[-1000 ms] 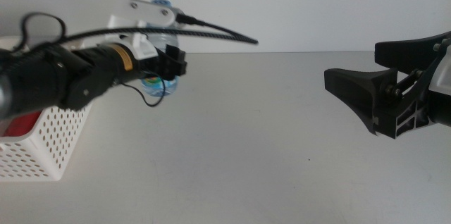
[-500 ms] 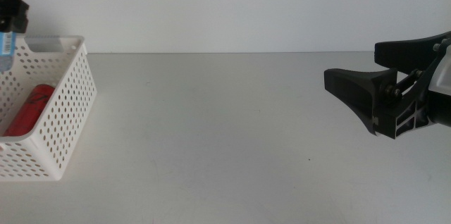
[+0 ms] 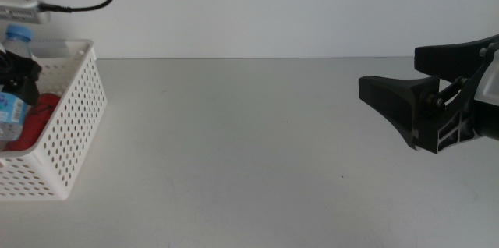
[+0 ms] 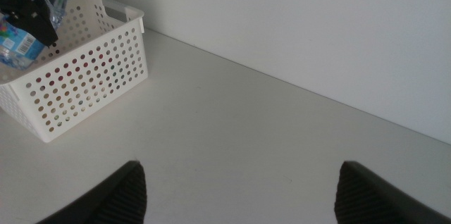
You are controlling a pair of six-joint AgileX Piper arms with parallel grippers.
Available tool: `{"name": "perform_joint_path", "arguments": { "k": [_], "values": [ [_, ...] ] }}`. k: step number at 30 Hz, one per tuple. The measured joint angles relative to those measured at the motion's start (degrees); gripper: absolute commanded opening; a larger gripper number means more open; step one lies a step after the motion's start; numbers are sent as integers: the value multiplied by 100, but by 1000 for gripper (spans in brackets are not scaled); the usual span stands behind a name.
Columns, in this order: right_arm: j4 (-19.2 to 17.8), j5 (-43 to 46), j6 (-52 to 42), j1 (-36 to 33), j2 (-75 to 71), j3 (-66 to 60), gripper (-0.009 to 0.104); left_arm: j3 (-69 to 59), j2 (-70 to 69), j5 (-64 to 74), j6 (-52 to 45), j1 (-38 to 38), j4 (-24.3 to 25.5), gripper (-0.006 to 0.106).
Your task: Use arms to grab the bottles and put them into the dustbin to the left of the table.
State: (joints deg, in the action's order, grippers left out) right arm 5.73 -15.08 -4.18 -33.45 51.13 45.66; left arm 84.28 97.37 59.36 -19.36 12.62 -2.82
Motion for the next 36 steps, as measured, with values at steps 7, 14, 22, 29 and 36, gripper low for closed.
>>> {"name": "perform_joint_path", "arguments": {
  "k": [7,14,22,29,36],
  "values": [
    [0,0,0,0,0,0,71,0,743,-110,0,0,0,7],
    [0,0,0,0,0,0,71,40,1022,-244,-42,7,7,52],
    [0,0,0,0,0,0,71,51,1049,-388,-61,0,18,94],
    [0,0,0,0,0,0,71,210,725,3,29,-109,91,92],
    [0,0,-2,0,0,0,71,278,-201,202,550,-276,129,92]
  ]
}}
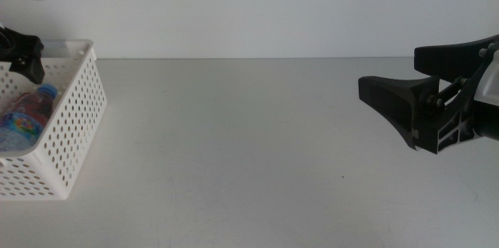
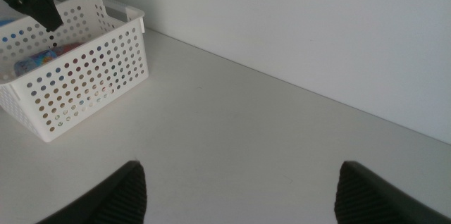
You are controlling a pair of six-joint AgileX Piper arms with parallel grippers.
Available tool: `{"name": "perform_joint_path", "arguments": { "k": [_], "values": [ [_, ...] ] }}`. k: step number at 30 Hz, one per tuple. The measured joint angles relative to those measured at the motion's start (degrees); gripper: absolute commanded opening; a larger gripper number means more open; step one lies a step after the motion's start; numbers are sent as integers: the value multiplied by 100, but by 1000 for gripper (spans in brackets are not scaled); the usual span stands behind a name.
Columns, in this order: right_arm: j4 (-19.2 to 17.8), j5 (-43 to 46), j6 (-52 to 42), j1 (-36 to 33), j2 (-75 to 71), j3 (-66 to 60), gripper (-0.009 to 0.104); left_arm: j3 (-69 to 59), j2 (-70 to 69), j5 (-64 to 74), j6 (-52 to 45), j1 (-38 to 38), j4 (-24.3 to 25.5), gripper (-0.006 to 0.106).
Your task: Use arms to grab the bottles and put them into the dustbin to the left of the table.
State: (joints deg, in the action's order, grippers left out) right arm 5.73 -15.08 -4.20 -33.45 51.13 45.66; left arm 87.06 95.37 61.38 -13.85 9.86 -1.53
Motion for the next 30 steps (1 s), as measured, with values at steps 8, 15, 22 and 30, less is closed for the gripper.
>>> {"name": "perform_joint_path", "arguments": {
  "k": [8,15,22,30],
  "values": [
    [5,0,0,0,0,0,71,7,-1083,245,248,-550,13,92],
    [5,0,0,0,0,0,71,7,-1872,245,248,-1207,13,92],
    [5,0,0,0,0,0,71,-116,-2564,128,435,-1864,153,92],
    [5,0,0,0,0,0,71,-1513,-3934,-1166,801,-2084,490,92]
  ]
}}
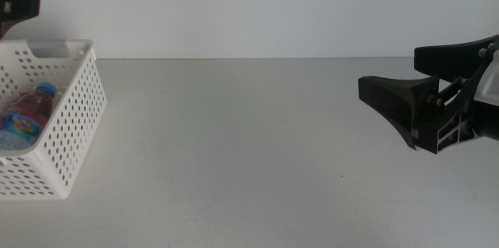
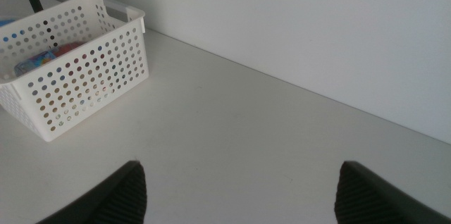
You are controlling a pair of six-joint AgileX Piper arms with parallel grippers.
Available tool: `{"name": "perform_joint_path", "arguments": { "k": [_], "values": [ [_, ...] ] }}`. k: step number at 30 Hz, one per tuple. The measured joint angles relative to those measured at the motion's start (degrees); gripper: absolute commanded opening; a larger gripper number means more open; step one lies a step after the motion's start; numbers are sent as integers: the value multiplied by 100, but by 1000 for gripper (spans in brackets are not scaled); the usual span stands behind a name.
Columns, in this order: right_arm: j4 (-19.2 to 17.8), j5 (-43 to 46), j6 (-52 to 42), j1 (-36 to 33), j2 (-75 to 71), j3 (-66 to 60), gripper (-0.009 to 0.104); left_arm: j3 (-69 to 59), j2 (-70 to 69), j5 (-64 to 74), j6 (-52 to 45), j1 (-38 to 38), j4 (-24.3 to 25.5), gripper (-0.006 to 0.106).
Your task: Use arms to grab the bottles and put them into the dustbin to the left of the table.
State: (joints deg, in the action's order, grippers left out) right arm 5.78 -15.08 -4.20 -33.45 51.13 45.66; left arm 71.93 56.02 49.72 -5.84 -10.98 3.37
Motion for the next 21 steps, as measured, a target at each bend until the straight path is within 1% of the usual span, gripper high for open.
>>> {"name": "perform_joint_path", "arguments": {
  "k": [8,16,19,21],
  "values": [
    [0,0,0,0,0,0,71,-150,-495,-232,62,0,124,92],
    [-4,11,0,51,-37,-48,71,-199,-587,-266,62,0,162,92],
    [-4,10,0,431,-352,-306,71,-470,-723,-515,62,0,166,92],
    [-4,10,0,939,-741,-613,71,-885,-945,-909,62,0,166,92]
  ]
}}
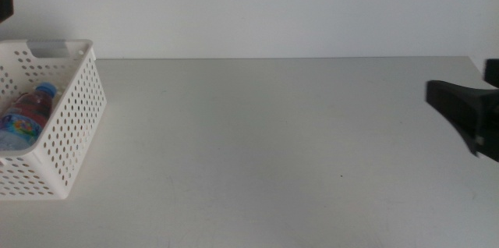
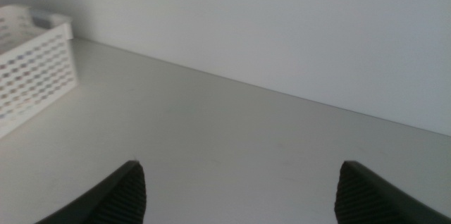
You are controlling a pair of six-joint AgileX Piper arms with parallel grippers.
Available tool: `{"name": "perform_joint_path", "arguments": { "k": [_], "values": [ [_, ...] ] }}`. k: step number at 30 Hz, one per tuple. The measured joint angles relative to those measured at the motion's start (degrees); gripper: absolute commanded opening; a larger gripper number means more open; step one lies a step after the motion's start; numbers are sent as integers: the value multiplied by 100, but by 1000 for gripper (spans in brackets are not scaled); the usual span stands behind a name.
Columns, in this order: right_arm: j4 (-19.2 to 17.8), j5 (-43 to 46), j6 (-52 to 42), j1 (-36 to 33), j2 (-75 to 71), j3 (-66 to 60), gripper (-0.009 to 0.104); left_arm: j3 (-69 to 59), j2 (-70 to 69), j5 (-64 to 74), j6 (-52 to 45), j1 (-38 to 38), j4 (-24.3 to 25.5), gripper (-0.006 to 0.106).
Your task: Use arms to grab the bottles and put them into the dustbin to the left of the table.
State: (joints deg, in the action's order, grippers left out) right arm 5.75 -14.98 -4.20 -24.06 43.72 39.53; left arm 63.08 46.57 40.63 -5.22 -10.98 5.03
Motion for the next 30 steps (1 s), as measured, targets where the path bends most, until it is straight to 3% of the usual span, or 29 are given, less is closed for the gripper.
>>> {"name": "perform_joint_path", "arguments": {
  "k": [3,6,11,15,24,30],
  "values": [
    [-67,-6,0,814,-735,-575,71,-781,-436,-930,0,0,-135,92],
    [-128,1,0,1570,-1566,-1170,71,-1741,-923,-2175,0,0,-636,92],
    [-127,-11,0,2241,-2843,-2246,71,-3390,-1958,-3057,0,0,-1301,92],
    [-127,-17,0,2323,-3576,-2960,71,-4448,-2858,-3156,0,66,-1371,92],
    [-127,-34,0,2323,-4412,-4028,71,-5815,-4389,-3183,0,1119,-1393,92],
    [-127,-270,0,2323,-4447,-4115,71,-6451,-4721,-3138,0,1157,-1392,92]
  ]
}}
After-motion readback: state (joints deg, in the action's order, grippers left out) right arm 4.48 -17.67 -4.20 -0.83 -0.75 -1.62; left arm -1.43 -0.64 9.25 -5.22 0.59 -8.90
